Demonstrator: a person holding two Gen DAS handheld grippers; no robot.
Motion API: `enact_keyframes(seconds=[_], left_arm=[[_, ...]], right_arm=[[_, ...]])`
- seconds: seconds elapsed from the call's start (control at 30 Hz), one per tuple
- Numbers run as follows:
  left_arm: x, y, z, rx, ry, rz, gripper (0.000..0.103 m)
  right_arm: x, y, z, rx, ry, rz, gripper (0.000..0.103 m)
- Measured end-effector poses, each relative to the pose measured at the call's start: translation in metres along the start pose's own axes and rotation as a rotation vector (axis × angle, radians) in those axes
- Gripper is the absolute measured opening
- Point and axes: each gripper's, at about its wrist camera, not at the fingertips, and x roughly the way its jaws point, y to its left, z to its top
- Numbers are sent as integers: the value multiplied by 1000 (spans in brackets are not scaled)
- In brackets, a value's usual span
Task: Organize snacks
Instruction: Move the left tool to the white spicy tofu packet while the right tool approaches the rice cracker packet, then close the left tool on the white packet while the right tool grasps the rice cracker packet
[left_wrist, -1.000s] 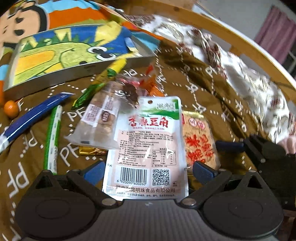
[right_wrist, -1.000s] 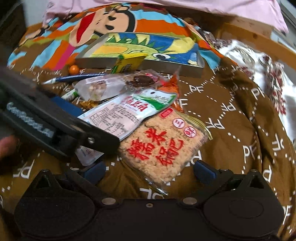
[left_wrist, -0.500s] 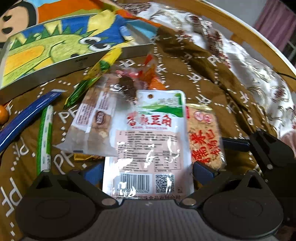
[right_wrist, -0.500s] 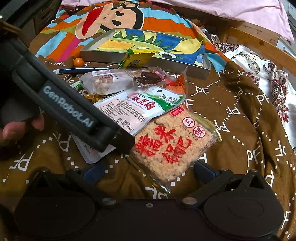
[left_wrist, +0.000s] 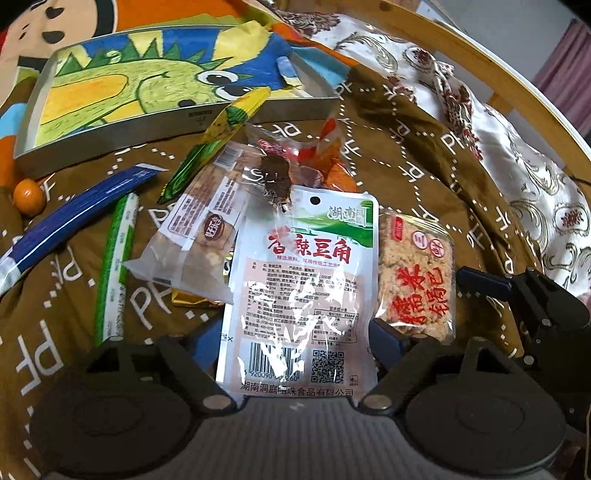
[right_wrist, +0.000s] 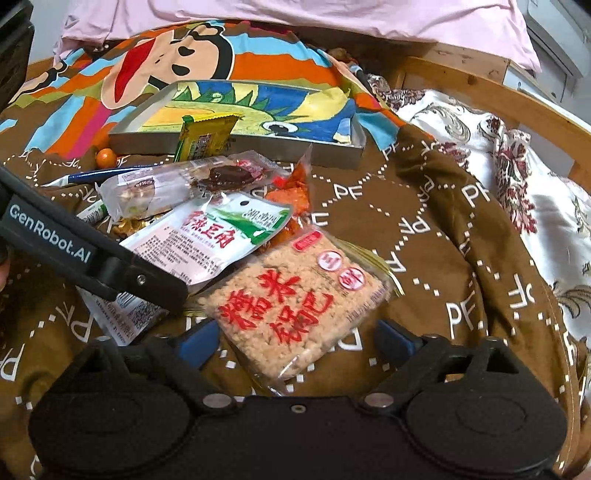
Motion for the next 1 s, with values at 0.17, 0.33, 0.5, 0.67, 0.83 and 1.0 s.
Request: enact_keyframes(seconds=[0.17,0.33,0.5,0.67,0.83,1.0], left_arm=[[-1,-3,-5,-11,-6,22,85],[2,-9,-6,16,-7,27,92],[4,-6,-6,8,-8,18,94],[6,-8,-8,58,1,52,94],[5,-14,-12,60,-12,88,92],[-2,-17,-18,54,-22,105,91]], right_arm=[[0,-4,2,17,-2,-4,89],[1,-8,4,57,2,20,92],[10,-24,9,118,57,89,92],[11,-24,13,46,43,30,89],[11,-40,16,82,47,28,84],[15,-57,21,143,101,106,86]])
